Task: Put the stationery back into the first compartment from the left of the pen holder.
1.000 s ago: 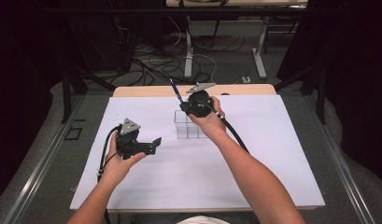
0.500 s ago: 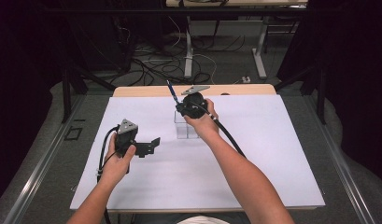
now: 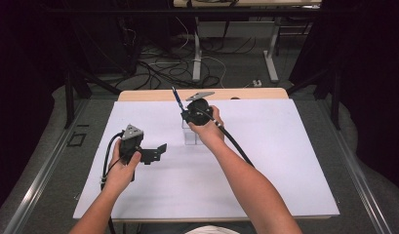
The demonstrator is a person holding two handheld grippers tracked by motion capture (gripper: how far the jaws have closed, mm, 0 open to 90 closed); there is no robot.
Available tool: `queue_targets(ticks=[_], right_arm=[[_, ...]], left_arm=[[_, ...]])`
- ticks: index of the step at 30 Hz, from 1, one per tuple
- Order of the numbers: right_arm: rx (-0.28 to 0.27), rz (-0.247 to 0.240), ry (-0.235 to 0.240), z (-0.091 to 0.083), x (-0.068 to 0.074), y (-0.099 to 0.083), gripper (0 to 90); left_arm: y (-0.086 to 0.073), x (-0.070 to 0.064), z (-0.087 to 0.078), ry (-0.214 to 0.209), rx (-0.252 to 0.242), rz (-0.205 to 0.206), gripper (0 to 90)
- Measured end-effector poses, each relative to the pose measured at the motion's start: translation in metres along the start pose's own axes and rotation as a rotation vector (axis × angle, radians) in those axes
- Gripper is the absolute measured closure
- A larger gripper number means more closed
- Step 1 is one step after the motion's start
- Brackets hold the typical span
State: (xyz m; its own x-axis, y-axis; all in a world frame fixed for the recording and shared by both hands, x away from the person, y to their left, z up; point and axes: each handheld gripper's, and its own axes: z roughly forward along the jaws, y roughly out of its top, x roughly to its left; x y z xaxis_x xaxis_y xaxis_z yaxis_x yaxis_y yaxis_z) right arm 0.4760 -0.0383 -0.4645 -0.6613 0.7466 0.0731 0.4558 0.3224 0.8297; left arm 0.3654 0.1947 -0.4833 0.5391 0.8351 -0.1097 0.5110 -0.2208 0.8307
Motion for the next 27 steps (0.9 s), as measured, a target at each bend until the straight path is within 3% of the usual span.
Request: queue_targets(ticks=[11,14,15,17,20,24,27], right_arm=[[0.05,0.022,-0.015,0.002,0.001,-0.005,78.6],[0.031,0.033,-0.005,-0.003,0.001,-0.006,66.5],[0.031,0.033,-0.005,-0.003,0.001,-0.006,66.5],[0.016,0.01,-0.011,-0.009,0.001,-0.005,60.3],[-0.002,0.005,-0.007,-0.027,0.0,-0.006,47.8],[-0.025,-0.005,-0.02,-0.044,-0.002,-0.011,41.9],[-0.025,0.023,-0.005,-0.061,-0.005,-0.019,33.2]], left_arm=[[0.0,0.002,-0.001,0.003,-0.001,-0.001,0.8],[0.0,0.002,-0.002,0.003,0.004,-0.001,0.8],[0.0,0.002,-0.002,0.005,0.002,-0.004,0.8],[0.0,0.003,-0.003,0.005,-0.005,-0.006,0.7],[0.0,0.005,-0.004,0.009,-0.008,-0.007,0.8],[0.001,0.006,-0.006,0.006,-0.013,-0.022,0.7],[0.001,0.008,-0.008,0.003,-0.014,-0.026,0.7]])
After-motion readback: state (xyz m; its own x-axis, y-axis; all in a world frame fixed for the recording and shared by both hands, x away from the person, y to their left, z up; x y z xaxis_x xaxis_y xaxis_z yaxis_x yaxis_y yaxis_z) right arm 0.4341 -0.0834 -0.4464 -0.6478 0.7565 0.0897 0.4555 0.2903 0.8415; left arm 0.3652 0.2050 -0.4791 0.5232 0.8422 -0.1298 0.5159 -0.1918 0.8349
